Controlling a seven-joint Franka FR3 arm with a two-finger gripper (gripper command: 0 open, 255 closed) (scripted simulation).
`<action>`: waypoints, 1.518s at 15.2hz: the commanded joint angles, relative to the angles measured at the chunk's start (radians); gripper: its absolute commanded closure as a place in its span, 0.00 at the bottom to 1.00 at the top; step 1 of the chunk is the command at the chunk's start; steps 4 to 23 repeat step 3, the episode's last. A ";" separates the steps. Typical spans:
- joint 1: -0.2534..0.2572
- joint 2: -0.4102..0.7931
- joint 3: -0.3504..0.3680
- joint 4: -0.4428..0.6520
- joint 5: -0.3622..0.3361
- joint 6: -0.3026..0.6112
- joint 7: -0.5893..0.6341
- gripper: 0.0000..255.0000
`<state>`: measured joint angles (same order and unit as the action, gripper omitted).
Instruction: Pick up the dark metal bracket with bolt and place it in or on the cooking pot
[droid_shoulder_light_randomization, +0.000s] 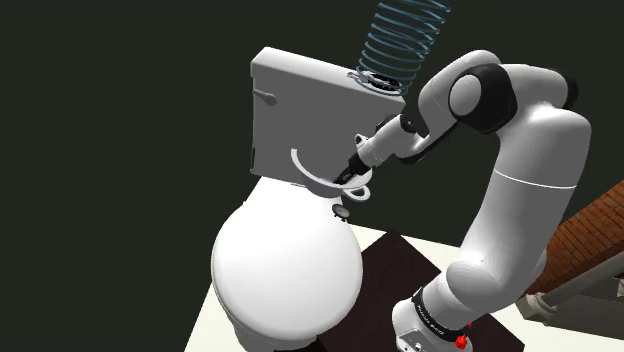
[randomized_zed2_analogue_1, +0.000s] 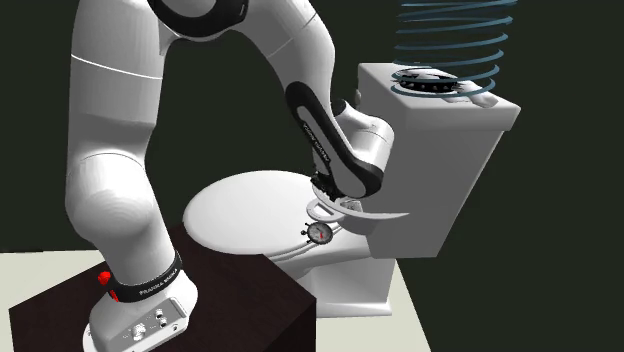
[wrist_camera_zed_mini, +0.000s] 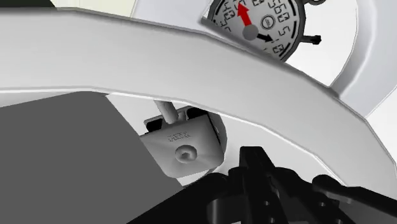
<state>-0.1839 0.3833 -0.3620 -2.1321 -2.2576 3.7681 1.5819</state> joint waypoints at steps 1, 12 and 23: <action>-0.098 0.303 -0.021 0.288 0.029 0.165 -0.042 0.00; -0.090 0.326 -0.025 0.291 0.055 0.156 -0.060 0.00; -0.090 0.326 -0.025 0.291 0.055 0.156 -0.060 0.00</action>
